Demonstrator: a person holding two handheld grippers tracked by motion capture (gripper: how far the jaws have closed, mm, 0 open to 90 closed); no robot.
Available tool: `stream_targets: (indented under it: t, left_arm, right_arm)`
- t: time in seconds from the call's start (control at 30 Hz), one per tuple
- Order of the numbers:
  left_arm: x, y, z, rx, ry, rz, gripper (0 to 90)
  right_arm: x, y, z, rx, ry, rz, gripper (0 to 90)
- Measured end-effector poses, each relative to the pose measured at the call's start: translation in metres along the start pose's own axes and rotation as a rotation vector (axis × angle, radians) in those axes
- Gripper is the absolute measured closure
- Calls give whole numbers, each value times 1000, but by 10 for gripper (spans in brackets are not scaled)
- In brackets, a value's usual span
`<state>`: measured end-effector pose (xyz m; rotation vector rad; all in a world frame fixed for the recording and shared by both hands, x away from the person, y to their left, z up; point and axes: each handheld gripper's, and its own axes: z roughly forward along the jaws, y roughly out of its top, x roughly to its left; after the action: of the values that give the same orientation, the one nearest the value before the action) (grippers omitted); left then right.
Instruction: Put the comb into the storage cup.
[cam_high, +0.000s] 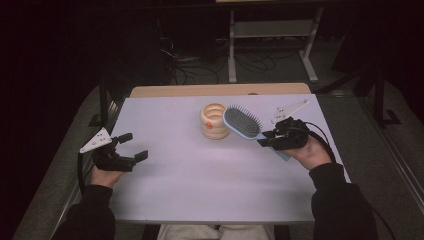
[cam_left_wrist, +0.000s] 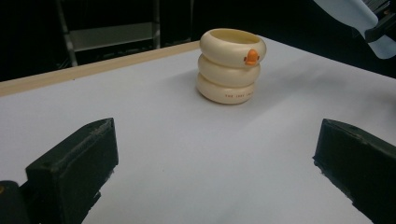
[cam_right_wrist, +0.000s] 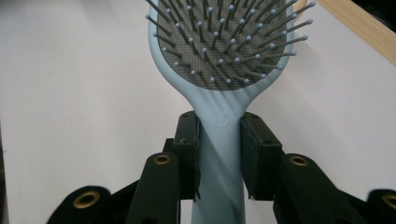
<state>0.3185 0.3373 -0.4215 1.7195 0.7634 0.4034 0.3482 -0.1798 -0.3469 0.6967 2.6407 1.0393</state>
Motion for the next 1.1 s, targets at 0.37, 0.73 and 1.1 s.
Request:
stream_targets:
  t: [0.37, 0.73, 1.1]
  left_arm:
    - [-12, 13, 5, -36, -40, 34, 0]
    - [-26, 28, 17, -45, -85, 68, 0]
    - [-34, 48, 26, -53, -108, 87, 0]
  right_arm:
    - [7, 13, 2, -57, 13, -15, 686]
    - [15, 28, 0, -125, 22, -27, 686]
    - [22, 36, 3, -164, 31, -43, 686]
